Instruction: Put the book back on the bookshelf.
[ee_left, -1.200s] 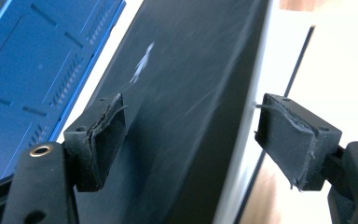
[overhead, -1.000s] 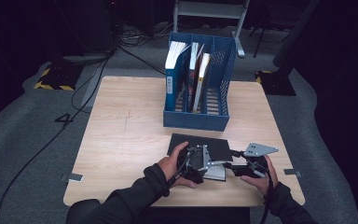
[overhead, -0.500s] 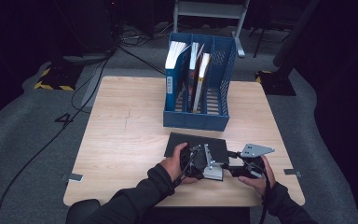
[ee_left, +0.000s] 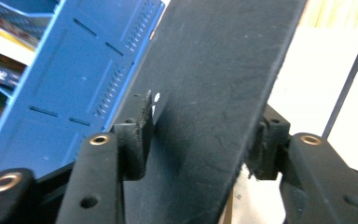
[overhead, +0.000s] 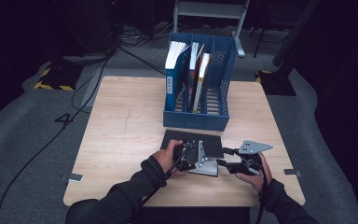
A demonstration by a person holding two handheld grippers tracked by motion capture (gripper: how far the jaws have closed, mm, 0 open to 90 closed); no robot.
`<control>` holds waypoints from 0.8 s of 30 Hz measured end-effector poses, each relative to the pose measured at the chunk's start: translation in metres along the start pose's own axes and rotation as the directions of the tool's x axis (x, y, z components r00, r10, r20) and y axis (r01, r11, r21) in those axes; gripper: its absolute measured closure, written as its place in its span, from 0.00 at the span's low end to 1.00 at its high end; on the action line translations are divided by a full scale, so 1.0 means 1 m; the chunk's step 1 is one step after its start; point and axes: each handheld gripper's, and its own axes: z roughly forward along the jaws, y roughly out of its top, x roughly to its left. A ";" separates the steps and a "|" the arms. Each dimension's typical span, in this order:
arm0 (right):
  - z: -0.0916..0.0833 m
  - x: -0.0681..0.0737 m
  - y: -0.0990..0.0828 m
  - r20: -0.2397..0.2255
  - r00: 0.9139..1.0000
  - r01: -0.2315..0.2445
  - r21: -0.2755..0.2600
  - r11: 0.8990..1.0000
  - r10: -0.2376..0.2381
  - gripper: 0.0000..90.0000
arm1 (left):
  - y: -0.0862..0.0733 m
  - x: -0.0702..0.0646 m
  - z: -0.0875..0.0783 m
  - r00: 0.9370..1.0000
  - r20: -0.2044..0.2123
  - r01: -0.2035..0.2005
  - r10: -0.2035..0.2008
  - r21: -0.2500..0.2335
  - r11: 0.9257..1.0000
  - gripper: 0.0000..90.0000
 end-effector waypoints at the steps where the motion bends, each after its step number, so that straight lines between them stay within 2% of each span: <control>1: 0.000 -0.001 0.000 -0.001 1.000 0.000 -0.007 1.000 0.000 0.49 | 0.000 0.001 -0.001 1.000 -0.004 0.004 -0.004 -0.011 1.000 0.61; 6: -0.004 -0.004 0.001 0.007 1.000 -0.007 -0.021 1.000 0.008 0.46 | -0.003 0.009 -0.004 0.999 0.023 0.045 -0.044 -0.038 0.998 0.63; 10: -0.005 -0.010 -0.003 0.017 1.000 -0.018 0.003 1.000 0.018 0.45 | -0.004 0.011 -0.006 0.999 0.022 0.045 -0.043 -0.058 0.997 0.65; 12: -0.006 -0.013 -0.005 0.015 0.999 -0.038 0.003 0.999 0.038 0.45 | -0.004 0.011 -0.006 0.998 0.023 0.054 -0.053 -0.058 0.997 0.65; 15: -0.007 -0.017 -0.006 0.021 0.999 -0.042 0.007 0.999 0.042 0.45 | -0.006 0.013 -0.007 0.998 0.026 0.062 -0.060 -0.072 0.995 0.66; 20: -0.011 -0.027 -0.011 0.040 0.996 -0.075 0.012 0.997 0.074 0.45 | -0.009 0.017 -0.010 0.997 0.027 0.080 -0.078 -0.103 0.991 0.67; 24: -0.013 -0.035 -0.014 0.049 0.994 -0.101 0.022 0.995 0.100 0.45 | -0.015 0.022 -0.014 0.992 0.039 0.123 -0.118 -0.139 0.983 0.67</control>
